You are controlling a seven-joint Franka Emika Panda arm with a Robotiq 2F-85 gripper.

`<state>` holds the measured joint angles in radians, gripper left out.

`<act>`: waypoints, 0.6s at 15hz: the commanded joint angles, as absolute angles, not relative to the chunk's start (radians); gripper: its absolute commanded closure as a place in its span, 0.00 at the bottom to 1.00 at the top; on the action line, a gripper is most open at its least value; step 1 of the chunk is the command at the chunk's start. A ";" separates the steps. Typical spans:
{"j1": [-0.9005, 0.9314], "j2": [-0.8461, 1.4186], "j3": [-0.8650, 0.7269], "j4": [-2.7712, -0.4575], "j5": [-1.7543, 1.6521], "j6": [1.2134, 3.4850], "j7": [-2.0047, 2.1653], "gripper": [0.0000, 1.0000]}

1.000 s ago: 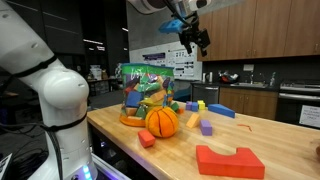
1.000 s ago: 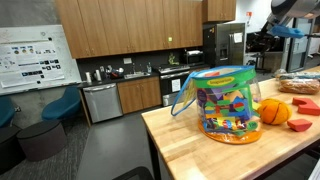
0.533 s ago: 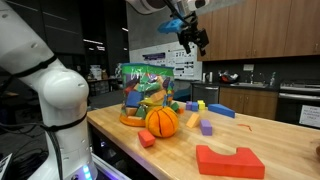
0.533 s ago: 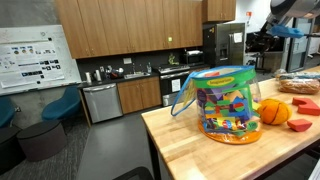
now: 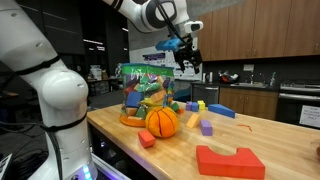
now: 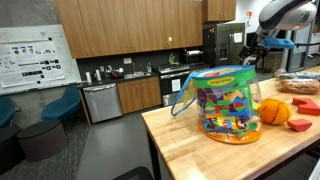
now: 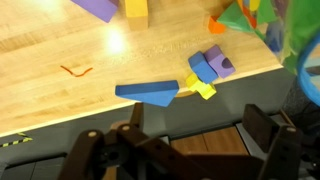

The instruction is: Put one purple block in the toy bag

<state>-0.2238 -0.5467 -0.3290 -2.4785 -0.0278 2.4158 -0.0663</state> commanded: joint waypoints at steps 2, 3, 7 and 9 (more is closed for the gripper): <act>-0.288 -0.371 -0.325 -2.478 -0.060 2.476 -0.054 0.00; -0.301 -0.336 -0.330 -2.473 -0.064 2.476 -0.053 0.00; -0.337 -0.177 -0.364 -2.445 -0.047 2.469 -0.053 0.00; -0.349 -0.108 -0.377 -2.433 -0.040 2.463 -0.057 0.00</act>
